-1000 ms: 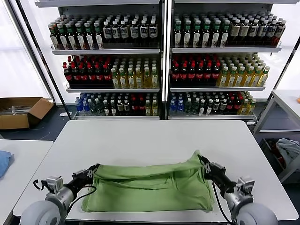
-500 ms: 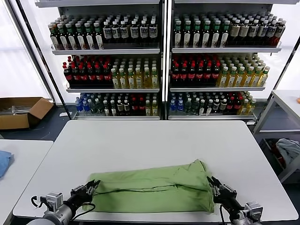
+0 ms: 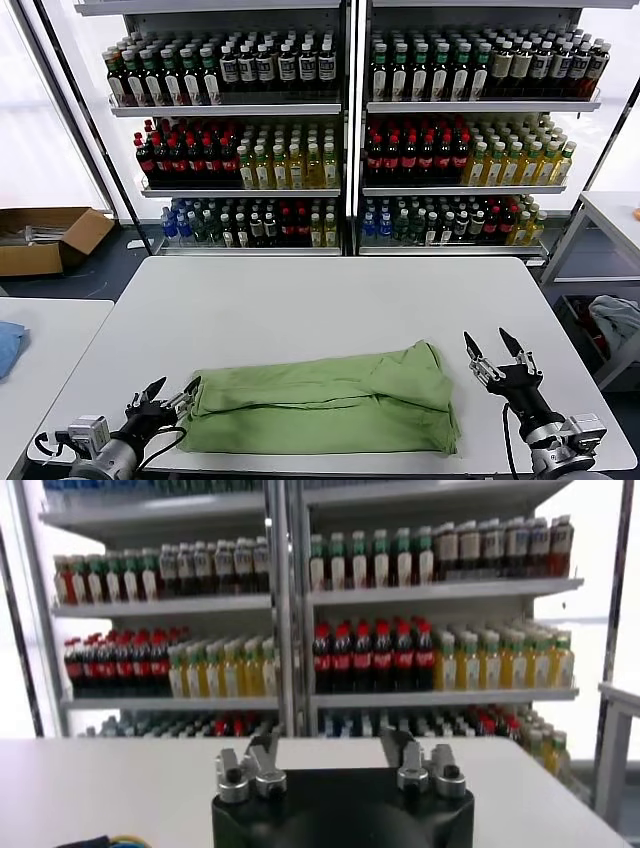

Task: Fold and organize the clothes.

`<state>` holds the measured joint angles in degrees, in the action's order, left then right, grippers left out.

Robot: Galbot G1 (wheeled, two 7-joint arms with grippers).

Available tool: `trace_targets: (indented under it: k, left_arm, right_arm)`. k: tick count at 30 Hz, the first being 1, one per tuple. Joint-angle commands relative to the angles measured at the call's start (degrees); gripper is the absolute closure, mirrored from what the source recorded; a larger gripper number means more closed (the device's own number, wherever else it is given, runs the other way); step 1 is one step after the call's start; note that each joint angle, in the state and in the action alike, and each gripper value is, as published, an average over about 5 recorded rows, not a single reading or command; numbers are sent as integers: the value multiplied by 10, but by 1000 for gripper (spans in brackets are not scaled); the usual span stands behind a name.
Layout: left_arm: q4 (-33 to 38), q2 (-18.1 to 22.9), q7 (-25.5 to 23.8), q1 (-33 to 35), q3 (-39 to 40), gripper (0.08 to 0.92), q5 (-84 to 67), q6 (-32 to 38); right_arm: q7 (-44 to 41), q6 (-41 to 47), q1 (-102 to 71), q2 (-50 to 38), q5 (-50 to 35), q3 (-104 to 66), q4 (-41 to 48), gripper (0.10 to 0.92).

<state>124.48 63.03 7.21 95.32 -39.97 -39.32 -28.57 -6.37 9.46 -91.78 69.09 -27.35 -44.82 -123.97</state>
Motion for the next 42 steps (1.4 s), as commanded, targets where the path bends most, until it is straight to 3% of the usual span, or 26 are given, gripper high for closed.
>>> trace_targets:
  k: [1, 7, 14, 32, 38, 42]
  left_arm:
    - [-14, 103, 58, 6, 50, 246, 23, 32]
    - [-29, 114, 65, 3, 71, 179, 55, 34]
    - [-40, 115, 70, 3, 83, 221, 71, 35]
    - [-49, 113, 61, 12, 90, 731, 92, 66]
    - [-47, 88, 49, 5, -14, 887, 24, 71]
    - [-62, 45, 28, -14, -126, 908, -15, 68]
  right_arm:
    - [-8, -30, 12, 8, -15, -14, -5, 228]
    - [-2, -22, 5, 9, -16, -8, -24, 203]
    - [2, -17, 3, 1, -16, -6, -41, 203]
    - [34, 22, 13, 4, -73, -15, -32, 203]
    - [42, 28, 25, 0, -87, -65, 1, 203]
    - [47, 30, 29, -4, -97, -91, 18, 203]
